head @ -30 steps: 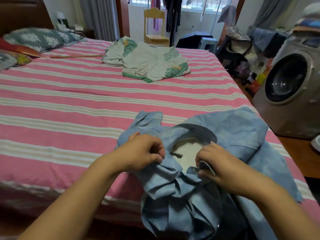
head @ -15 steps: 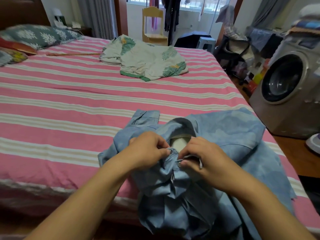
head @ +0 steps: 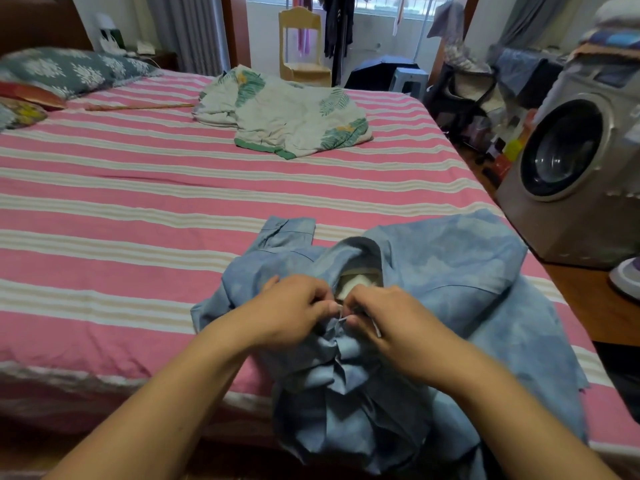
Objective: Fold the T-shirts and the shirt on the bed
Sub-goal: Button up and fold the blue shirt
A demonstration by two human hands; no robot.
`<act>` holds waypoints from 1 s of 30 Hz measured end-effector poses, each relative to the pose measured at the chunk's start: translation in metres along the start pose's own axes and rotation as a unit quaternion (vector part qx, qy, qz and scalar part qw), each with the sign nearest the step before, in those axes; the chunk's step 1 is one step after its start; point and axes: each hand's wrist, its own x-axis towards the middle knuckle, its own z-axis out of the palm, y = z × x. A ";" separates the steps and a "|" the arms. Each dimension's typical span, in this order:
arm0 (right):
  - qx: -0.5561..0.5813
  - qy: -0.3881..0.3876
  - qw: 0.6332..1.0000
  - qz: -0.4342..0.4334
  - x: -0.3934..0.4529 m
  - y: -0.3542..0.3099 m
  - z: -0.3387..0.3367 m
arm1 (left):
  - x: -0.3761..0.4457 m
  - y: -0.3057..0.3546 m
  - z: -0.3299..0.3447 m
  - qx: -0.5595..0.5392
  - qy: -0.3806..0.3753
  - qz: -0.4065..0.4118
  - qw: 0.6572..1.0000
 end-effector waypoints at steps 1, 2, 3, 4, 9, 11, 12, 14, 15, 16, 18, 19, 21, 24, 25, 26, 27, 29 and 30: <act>0.002 0.007 1.000 0.001 0.000 0.001 0.001 | -0.001 0.001 0.001 -0.036 -0.006 0.001 0.999; 0.005 0.016 1.000 0.002 0.000 0.001 0.002 | -0.001 0.001 0.001 -0.066 -0.010 0.005 0.998; 0.009 0.026 1.000 0.002 0.000 0.001 0.003 | -0.002 0.003 0.000 -0.090 -0.013 0.011 0.996; 0.012 0.032 0.999 0.003 0.001 0.000 0.003 | -0.002 0.003 -0.001 -0.106 -0.014 0.015 0.994; 0.054 0.047 0.997 0.026 0.002 -0.006 0.001 | -0.003 0.003 0.000 -0.126 -0.034 0.021 0.991; 0.071 0.037 0.996 0.037 0.002 -0.006 0.000 | -0.004 0.004 0.004 -0.146 -0.027 0.015 0.989; 0.080 0.027 0.996 0.041 0.001 -0.006 0.000 | -0.005 0.004 0.006 -0.158 -0.025 0.010 0.987; 0.085 0.018 0.995 0.046 -0.001 -0.007 0.001 | -0.005 0.005 0.005 -0.171 -0.029 0.002 0.985; 0.086 0.017 0.995 0.051 -0.001 -0.006 0.000 | -0.006 0.005 0.003 -0.173 -0.033 0.002 0.984; 0.088 0.018 0.994 0.056 -0.002 -0.006 0.000 | -0.005 0.004 0.002 -0.173 -0.036 0.002 0.984; 0.086 0.020 0.994 0.058 -0.002 -0.005 -0.003 | -0.005 0.005 0.001 -0.168 -0.039 0.003 0.985; 0.078 0.019 0.995 0.056 -0.002 -0.005 -0.003 | -0.005 0.006 0.001 -0.159 -0.038 0.002 0.987; 0.050 0.012 0.998 0.047 -0.002 -0.005 -0.003 | -0.005 0.006 0.004 -0.159 -0.045 -0.003 0.986; 0.002 0.018 0.999 0.036 -0.002 -0.008 -0.002 | -0.008 0.005 0.005 -0.171 -0.073 0.020 0.982; 0.001 0.025 0.999 0.037 -0.002 -0.009 -0.002 | -0.009 0.004 0.005 -0.173 -0.075 0.032 0.982; 0.007 0.032 0.999 0.042 -0.002 -0.010 -0.002 | -0.008 0.003 0.006 -0.174 -0.066 0.038 0.982; 0.014 0.039 0.998 0.048 -0.002 -0.011 -0.003 | -0.007 0.002 0.009 -0.173 -0.048 0.038 0.983; 0.043 0.041 0.997 0.059 -0.005 -0.011 -0.006 | -0.005 0.000 0.017 -0.140 -0.001 0.027 0.990; 0.065 0.029 0.996 0.061 -0.007 -0.010 -0.008 | -0.004 0.001 0.022 -0.105 0.024 0.023 0.994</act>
